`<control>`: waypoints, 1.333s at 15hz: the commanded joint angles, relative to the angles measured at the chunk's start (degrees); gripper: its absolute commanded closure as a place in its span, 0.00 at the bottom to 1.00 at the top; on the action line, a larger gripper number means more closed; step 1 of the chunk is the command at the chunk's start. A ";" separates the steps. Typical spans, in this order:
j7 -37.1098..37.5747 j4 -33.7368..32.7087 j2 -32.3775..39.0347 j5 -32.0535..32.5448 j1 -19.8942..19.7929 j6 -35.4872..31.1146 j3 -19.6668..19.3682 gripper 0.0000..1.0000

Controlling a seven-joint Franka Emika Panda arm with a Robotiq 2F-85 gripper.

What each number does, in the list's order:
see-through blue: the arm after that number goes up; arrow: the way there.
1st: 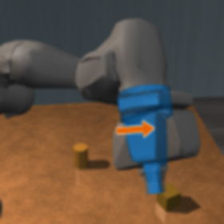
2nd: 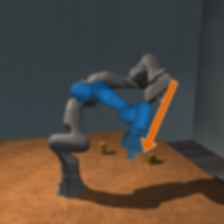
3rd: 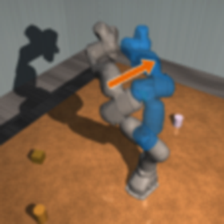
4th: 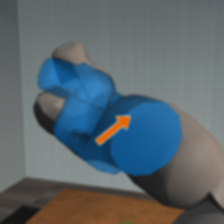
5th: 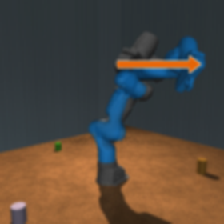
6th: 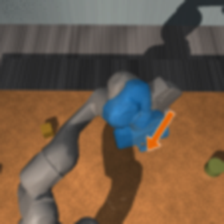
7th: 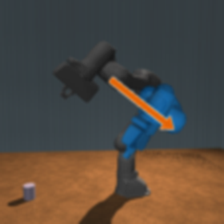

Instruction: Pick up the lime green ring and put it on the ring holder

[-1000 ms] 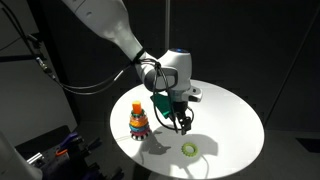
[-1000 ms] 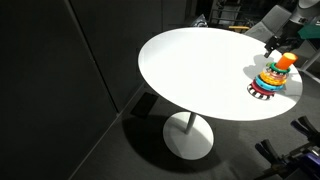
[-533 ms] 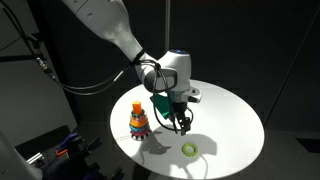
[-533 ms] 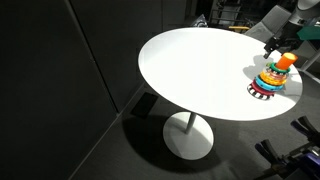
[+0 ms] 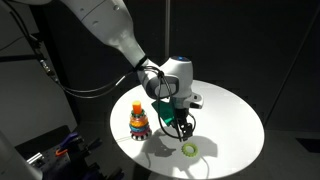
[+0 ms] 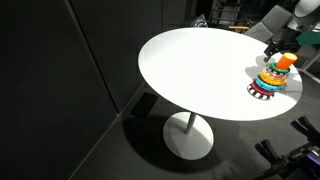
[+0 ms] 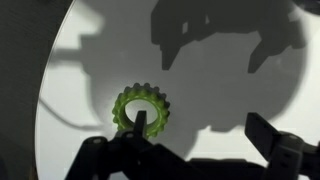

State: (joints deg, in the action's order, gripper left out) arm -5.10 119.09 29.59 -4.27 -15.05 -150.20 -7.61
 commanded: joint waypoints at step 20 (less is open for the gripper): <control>-3.17 -9.52 11.32 0.16 -2.60 -2.26 1.28 0.29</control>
State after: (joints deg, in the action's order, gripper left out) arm -6.73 110.90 40.26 -4.21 -16.33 -151.94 -7.42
